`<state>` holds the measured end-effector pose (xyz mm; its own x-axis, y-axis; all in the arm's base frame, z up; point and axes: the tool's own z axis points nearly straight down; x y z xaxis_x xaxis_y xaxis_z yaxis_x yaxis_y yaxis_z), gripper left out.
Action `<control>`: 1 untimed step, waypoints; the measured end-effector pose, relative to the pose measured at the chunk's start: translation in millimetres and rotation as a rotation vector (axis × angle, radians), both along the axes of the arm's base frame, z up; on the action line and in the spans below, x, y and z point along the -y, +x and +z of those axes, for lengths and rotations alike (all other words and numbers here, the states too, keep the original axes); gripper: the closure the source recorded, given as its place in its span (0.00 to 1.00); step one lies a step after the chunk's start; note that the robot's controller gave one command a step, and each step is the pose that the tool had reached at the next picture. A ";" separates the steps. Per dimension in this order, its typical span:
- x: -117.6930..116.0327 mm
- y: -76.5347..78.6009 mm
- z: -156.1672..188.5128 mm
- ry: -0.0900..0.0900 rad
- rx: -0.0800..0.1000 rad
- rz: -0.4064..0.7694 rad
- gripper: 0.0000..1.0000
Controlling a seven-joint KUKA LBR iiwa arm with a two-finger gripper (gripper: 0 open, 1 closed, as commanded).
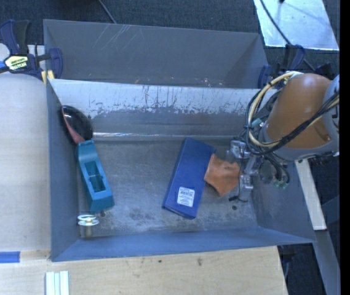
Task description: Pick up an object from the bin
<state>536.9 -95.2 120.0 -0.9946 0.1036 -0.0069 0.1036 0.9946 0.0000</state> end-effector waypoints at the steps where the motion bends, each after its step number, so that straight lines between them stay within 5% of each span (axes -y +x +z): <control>1: -22.9 1.0 -47.0 -0.001 -0.002 0.172 1.00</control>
Offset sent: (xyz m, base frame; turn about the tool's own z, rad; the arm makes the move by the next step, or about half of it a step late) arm 0.0000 0.0000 0.0000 0.0000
